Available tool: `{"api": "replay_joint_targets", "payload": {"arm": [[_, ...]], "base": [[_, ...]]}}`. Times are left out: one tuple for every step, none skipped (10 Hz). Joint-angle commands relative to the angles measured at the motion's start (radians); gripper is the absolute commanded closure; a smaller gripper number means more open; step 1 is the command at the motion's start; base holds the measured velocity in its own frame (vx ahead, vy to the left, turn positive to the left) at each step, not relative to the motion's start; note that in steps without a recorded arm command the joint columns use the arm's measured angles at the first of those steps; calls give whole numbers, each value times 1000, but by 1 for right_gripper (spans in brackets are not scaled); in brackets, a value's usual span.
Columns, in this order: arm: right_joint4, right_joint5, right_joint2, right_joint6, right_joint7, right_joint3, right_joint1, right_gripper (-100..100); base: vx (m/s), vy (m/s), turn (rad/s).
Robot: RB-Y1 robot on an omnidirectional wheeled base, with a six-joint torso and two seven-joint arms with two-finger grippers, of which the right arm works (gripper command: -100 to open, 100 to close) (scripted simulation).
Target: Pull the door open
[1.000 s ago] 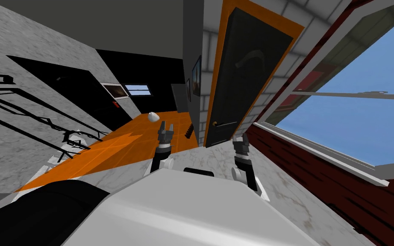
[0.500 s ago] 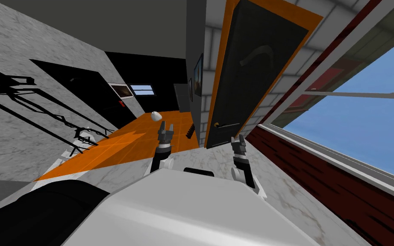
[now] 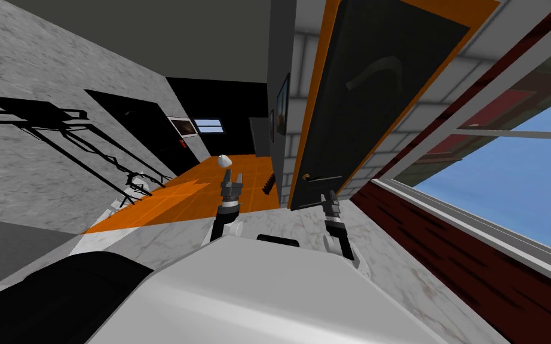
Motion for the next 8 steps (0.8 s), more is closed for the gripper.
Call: {"api": "replay_joint_targets", "payload": {"arm": [[43,0,-10,-3,-5,1,-10,-100],[80,1,-24,-7,-10,4,-26,-100],[114,2,-37,-12,-14,7,-41,-100],[134,2,-37,-12,-14,7,-41,-100],[179,4,-50,-16,-19,10,-57,-100],[217,5,-63,-20,-23,13,-72,-100],[249,6,-76,-24,-28,16,-87,-100],[268,6,-76,-24,-28,16,-87,-100]], "base": [[52,-55,48],[42,-40,93],[56,-70,161],[48,-57,75],[43,-36,133],[51,-55,212],[71,-73,175],[56,-52,56]]}}
